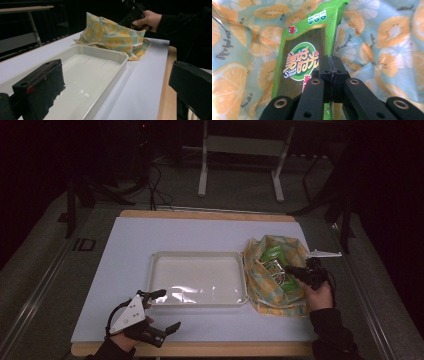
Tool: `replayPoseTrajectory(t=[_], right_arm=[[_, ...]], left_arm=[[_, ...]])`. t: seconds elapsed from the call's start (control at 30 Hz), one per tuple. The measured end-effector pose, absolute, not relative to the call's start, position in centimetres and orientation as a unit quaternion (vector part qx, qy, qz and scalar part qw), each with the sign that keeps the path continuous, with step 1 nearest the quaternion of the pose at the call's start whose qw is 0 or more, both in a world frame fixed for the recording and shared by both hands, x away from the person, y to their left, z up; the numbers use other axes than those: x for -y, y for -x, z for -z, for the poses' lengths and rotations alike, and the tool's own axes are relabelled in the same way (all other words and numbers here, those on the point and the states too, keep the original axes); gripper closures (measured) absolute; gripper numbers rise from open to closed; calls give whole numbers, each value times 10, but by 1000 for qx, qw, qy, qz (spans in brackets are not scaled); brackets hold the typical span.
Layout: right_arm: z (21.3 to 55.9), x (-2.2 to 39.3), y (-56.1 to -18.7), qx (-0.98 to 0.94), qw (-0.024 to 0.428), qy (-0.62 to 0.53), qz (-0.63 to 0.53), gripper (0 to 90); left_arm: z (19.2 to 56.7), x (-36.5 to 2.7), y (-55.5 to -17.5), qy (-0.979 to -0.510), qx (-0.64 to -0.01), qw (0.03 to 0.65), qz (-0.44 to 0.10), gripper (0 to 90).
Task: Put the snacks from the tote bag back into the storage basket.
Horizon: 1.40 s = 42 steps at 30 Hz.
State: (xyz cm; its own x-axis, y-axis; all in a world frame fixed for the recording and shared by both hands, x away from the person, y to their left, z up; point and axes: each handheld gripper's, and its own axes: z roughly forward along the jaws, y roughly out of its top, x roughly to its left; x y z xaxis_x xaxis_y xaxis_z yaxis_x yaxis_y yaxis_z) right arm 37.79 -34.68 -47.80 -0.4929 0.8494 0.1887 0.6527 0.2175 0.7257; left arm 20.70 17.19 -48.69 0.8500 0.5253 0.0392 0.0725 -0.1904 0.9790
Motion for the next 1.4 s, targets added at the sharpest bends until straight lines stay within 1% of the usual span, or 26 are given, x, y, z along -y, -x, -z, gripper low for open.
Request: replayPoseTrajectory(t=[0.53, 0.9, 1.17, 1.4], right_arm=[[454, 367, -363, -731, 147, -501, -438, 897], [440, 377, -356, -714, 166, -509, -451, 897], [434, 382, -350, -707, 168, -511, -459, 897], [425, 388, -344, -696, 181, -518, -464, 897]], left_arm=[[487, -172, -207, -747, -199, 606, -187, 3], [487, -172, -207, -747, -199, 606, -188, 3], [487, -171, -207, -746, -200, 607, -188, 4], [487, -171, -208, -747, -199, 606, -187, 3]])
